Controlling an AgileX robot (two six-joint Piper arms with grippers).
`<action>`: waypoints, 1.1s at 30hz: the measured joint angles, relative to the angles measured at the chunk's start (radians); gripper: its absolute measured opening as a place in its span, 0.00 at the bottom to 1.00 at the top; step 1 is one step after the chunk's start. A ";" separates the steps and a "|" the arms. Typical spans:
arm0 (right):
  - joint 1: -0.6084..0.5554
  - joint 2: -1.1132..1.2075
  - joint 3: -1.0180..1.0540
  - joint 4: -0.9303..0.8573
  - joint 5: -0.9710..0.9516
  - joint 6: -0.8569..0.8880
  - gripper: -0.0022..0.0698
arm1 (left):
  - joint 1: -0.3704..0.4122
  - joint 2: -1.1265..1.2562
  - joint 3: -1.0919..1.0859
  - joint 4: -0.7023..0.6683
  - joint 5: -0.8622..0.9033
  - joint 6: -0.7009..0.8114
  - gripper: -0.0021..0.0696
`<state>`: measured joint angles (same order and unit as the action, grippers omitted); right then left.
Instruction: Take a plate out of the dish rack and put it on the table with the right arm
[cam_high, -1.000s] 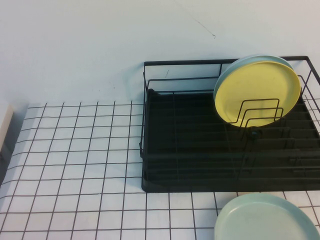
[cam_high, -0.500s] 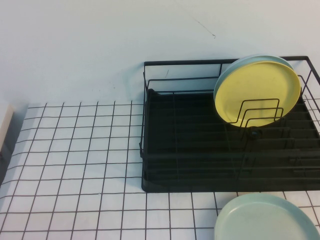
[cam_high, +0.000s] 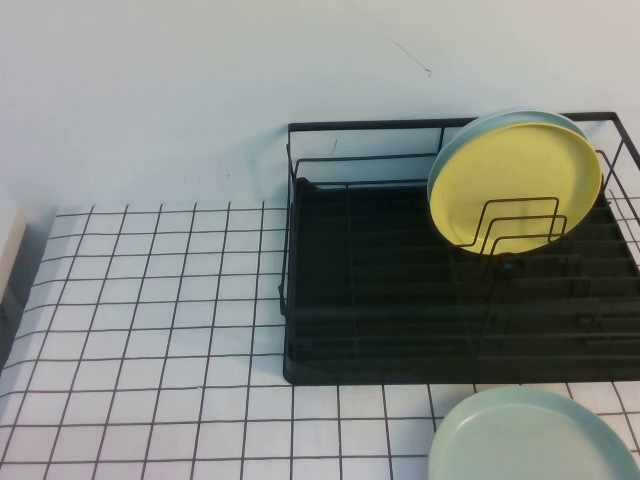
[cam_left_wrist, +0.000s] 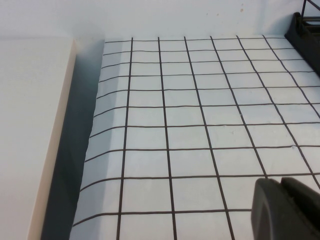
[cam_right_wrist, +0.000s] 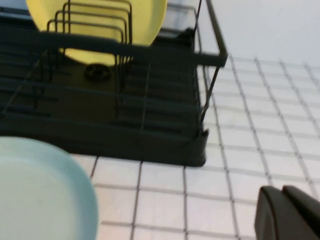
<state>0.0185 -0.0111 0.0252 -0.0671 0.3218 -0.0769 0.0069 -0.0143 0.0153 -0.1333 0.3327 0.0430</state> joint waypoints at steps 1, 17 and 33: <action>0.000 0.000 0.002 -0.018 -0.022 0.000 0.03 | 0.000 0.000 0.000 0.000 0.000 0.000 0.02; 0.000 0.000 0.004 -0.133 -0.900 -0.004 0.03 | 0.000 0.000 0.000 0.000 0.000 -0.004 0.02; 0.000 0.000 -0.165 0.060 -0.566 0.000 0.03 | 0.000 0.000 0.000 0.000 0.000 -0.004 0.02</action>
<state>0.0185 -0.0111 -0.1396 -0.0073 -0.2445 -0.0770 0.0069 -0.0143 0.0153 -0.1333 0.3327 0.0392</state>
